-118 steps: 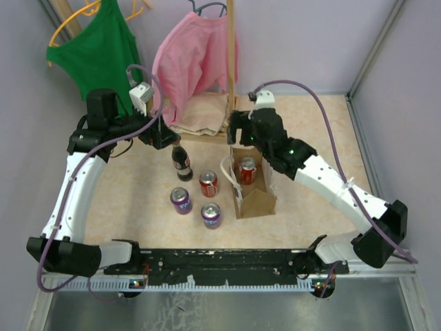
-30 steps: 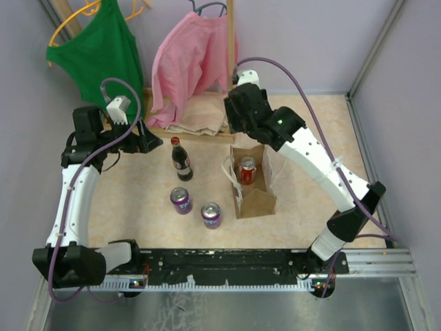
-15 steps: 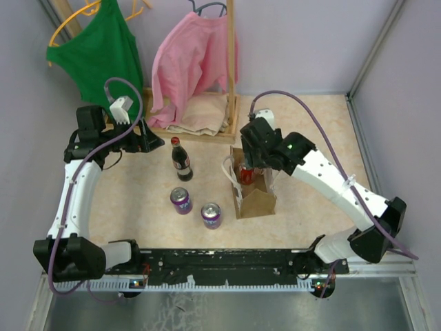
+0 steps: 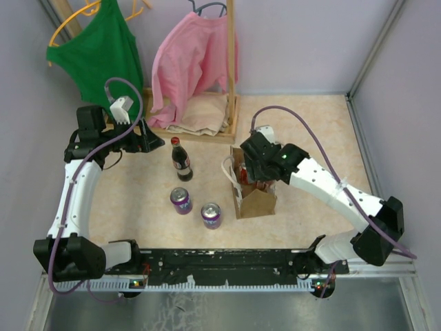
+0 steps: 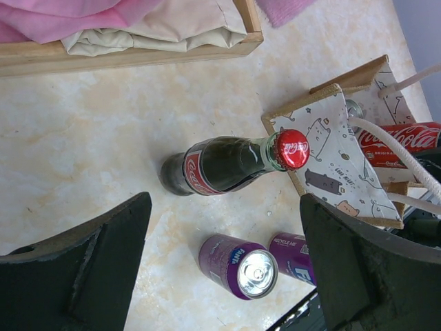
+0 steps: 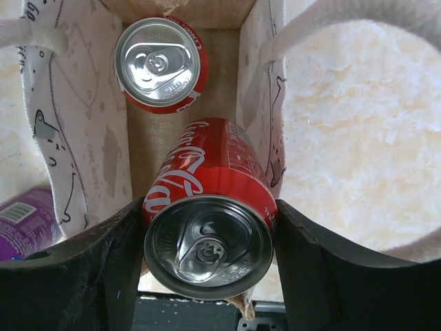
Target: Place the beverage into the canvas bag
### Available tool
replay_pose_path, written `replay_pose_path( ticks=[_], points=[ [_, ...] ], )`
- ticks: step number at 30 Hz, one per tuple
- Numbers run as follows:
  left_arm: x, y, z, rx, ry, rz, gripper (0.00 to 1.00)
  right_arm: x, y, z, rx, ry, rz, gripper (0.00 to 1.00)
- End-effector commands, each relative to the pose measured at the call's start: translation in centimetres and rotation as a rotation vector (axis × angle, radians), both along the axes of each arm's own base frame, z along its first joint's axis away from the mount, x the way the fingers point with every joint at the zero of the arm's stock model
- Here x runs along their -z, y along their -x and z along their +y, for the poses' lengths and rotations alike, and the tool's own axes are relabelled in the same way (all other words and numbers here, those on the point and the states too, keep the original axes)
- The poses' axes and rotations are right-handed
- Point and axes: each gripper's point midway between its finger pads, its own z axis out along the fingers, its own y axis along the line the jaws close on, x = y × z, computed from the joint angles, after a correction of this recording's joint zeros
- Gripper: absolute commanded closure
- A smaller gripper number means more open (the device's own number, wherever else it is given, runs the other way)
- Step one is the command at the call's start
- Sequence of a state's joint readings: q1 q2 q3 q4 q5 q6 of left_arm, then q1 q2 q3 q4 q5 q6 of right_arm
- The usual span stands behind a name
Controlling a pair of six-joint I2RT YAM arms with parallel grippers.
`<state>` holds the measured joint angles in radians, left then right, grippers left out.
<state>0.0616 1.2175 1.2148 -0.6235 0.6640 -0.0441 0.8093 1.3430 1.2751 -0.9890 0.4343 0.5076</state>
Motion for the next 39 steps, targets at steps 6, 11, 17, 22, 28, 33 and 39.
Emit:
replay_pose_path(
  ticks=[6,11,17,22,28,33,39],
  points=[
    [-1.4,-0.2,-0.2,0.025,-0.001,-0.051,0.06,-1.1,-3.1,2.7,0.029,-0.117,-0.139,1.00],
    [-1.5,-0.4,-0.2,0.023,-0.001,-0.053,0.06,0.0,-4.2,2.9,0.024,-0.105,-0.130,1.00],
    [-1.5,-0.4,-0.1,0.018,-0.003,-0.052,0.06,1.3,-4.9,2.3,0.028,-0.088,-0.108,1.00],
    [-1.2,-0.5,-0.1,0.014,0.002,-0.042,0.06,2.3,-5.6,1.9,0.041,-0.077,-0.099,1.00],
    [-1.2,-0.8,-0.1,0.013,0.003,-0.040,0.06,3.7,-6.6,2.1,0.037,-0.071,-0.084,1.00],
    [-1.1,-0.9,-0.1,0.011,0.001,-0.035,0.06,5.1,-6.9,2.9,0.020,-0.080,-0.054,1.00],
    [-0.9,-0.8,-0.1,0.011,0.002,-0.032,0.06,6.6,-6.7,3.4,0.007,-0.071,-0.011,1.00]
  ],
)
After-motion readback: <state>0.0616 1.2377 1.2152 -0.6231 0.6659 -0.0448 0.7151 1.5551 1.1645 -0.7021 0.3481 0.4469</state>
